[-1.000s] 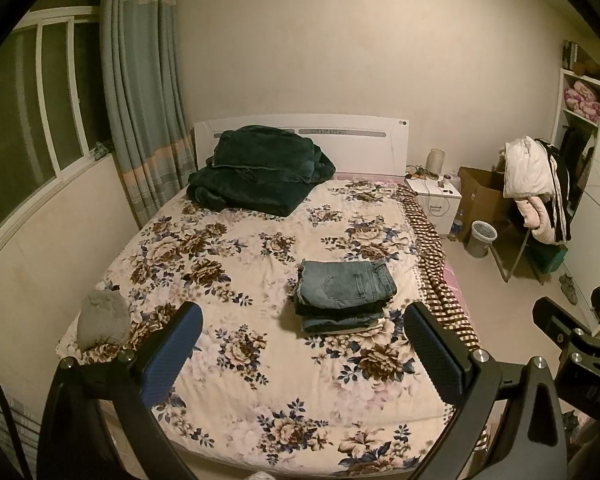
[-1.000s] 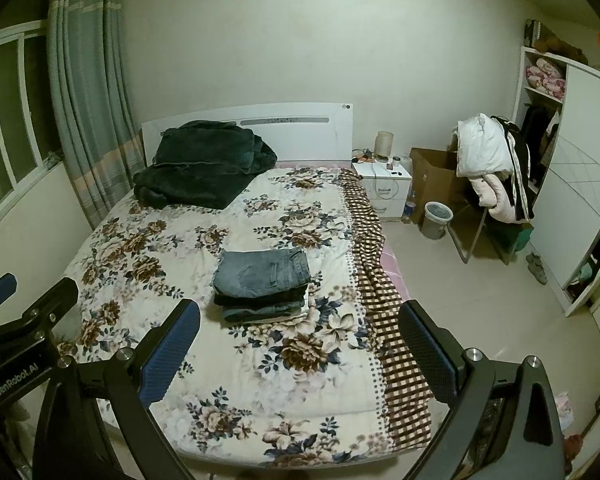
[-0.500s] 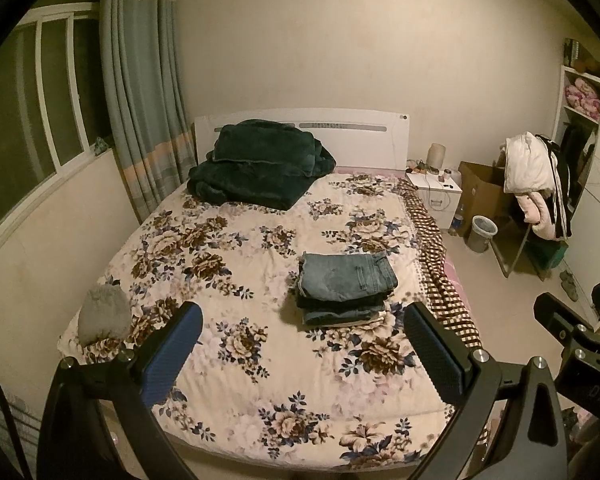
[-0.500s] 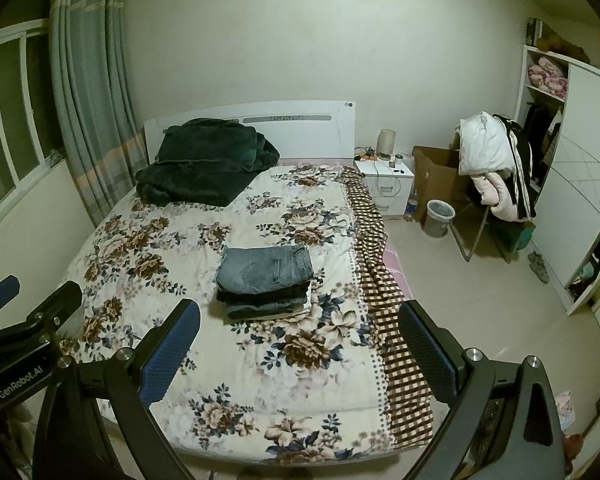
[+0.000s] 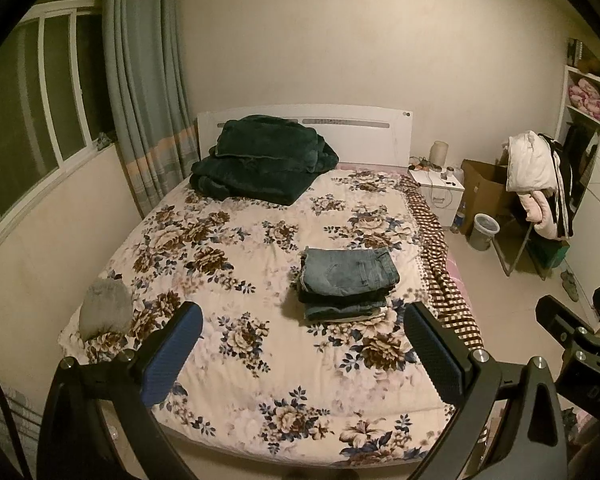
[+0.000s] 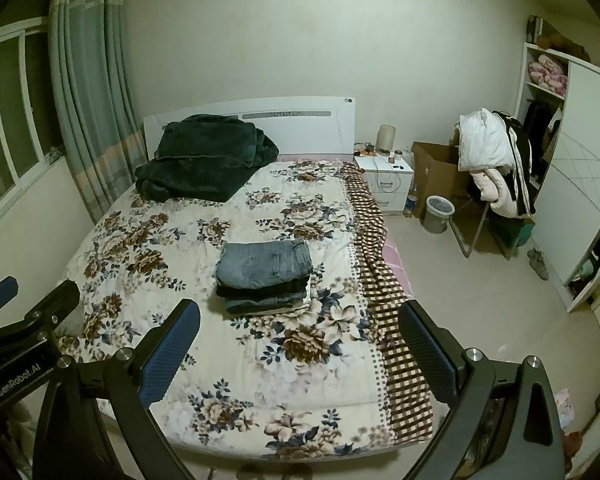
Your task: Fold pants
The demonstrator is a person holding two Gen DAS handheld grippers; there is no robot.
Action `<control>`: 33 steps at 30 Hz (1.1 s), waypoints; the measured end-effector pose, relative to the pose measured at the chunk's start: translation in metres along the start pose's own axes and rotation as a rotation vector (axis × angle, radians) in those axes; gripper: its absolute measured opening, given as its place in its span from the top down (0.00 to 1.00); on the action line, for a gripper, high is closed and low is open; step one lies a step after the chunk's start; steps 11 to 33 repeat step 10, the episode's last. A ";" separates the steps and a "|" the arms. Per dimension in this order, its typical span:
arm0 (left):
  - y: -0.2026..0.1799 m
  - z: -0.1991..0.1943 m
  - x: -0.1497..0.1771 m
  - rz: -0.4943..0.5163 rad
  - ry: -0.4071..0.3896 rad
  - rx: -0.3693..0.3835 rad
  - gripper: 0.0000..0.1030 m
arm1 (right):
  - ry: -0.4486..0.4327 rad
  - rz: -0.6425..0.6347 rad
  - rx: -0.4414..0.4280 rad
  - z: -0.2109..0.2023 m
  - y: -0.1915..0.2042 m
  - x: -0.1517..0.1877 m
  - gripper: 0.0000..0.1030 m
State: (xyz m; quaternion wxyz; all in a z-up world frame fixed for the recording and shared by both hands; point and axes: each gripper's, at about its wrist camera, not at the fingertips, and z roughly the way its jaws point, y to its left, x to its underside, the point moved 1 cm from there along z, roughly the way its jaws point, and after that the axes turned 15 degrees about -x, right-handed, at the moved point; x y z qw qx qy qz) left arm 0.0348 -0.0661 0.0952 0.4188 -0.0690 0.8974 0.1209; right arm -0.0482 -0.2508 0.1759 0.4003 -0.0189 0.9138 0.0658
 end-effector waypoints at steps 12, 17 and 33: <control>0.002 -0.002 0.005 0.001 -0.004 -0.012 0.00 | 0.000 0.000 0.000 0.000 -0.002 0.003 0.02; 0.002 -0.002 0.005 0.001 -0.004 -0.012 0.00 | 0.000 0.000 0.000 0.000 -0.002 0.003 0.02; 0.002 -0.002 0.005 0.001 -0.004 -0.012 0.00 | 0.000 0.000 0.000 0.000 -0.002 0.003 0.02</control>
